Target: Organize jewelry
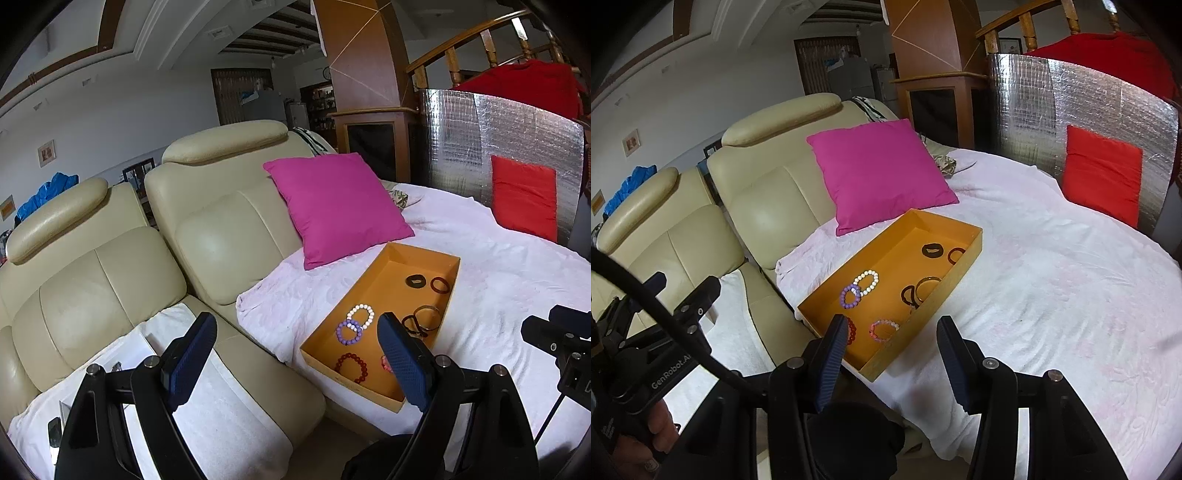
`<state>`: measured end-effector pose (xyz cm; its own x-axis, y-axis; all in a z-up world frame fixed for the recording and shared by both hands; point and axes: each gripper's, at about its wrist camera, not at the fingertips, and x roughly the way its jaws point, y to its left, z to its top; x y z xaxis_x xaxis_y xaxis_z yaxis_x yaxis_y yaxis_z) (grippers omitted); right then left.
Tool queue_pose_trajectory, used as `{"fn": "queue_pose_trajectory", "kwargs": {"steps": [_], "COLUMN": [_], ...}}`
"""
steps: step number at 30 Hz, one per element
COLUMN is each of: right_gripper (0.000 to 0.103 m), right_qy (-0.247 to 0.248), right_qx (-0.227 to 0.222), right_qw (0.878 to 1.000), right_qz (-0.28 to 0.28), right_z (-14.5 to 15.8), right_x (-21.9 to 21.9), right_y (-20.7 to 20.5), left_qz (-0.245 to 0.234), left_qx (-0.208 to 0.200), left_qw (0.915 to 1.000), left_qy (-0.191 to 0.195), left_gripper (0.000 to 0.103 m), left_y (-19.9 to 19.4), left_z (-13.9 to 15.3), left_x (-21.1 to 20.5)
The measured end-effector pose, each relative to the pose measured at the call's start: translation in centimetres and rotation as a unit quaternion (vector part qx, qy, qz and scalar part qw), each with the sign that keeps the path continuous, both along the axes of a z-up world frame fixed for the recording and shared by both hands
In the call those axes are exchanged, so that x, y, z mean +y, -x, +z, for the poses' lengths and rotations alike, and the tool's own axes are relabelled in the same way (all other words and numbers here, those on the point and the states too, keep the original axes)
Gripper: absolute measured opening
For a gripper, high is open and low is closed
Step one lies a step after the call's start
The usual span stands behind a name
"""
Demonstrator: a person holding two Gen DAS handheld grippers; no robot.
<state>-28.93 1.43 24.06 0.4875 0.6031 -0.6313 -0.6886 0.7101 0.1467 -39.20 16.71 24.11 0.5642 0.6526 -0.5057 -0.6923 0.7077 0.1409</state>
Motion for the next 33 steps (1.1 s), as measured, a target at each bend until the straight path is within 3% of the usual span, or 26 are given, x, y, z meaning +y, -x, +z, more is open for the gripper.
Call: {"fn": "queue_pose_trajectory", "kwargs": {"steps": [33], "right_gripper": [0.055], "right_qy": [0.021], "right_qx": [0.012], "right_qw": [1.0], "right_qz": [0.013], "right_z": [-1.9], "right_x": [2.2], "right_y": [-1.3], "left_qz": [0.014], "left_qx": [0.018], "left_qw": [0.9996], "left_qy": [0.015], "left_gripper": [0.089], "left_y": [-0.8], "left_z": [-1.7], "left_x": [2.2]}}
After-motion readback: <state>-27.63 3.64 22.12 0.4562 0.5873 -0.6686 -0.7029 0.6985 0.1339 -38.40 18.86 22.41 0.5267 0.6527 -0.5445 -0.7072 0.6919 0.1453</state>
